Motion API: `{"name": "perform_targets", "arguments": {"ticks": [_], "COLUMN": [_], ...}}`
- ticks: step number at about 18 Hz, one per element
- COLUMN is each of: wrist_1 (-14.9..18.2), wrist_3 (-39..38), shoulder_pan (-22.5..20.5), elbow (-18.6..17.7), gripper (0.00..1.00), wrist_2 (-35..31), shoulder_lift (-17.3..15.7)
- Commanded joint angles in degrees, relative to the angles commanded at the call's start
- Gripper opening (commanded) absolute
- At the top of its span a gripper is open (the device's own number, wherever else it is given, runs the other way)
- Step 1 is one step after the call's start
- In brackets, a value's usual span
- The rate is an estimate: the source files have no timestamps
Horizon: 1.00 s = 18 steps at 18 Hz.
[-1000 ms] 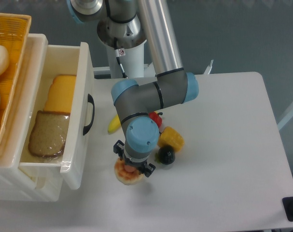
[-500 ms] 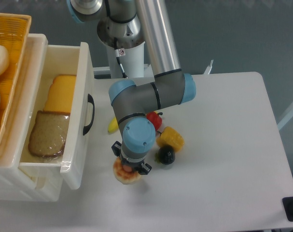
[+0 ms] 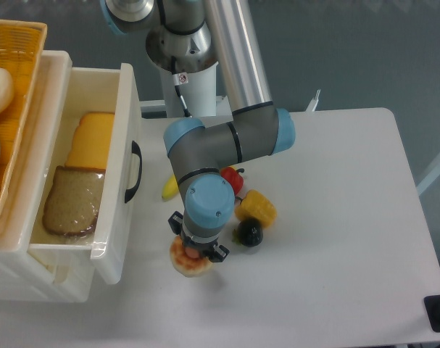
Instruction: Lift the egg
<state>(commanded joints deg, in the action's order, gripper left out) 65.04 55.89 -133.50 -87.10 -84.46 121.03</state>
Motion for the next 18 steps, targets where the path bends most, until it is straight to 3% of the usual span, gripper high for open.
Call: {"name": "perform_targets", "arguments": {"ticks": [10, 16, 18], "wrist_1": [0.0, 0.5, 0.5], "wrist_3": [20.9, 21.7, 21.8], "shoulder_pan": [-1.0, -0.3, -0.3], "elbow": [0.9, 1.0, 0.9], "gripper": [0.27, 0.26, 0.26], "wrist_2": [0.3, 0.6, 0.7], "shoulder_lift": [-3.8, -8.3, -8.5]}}
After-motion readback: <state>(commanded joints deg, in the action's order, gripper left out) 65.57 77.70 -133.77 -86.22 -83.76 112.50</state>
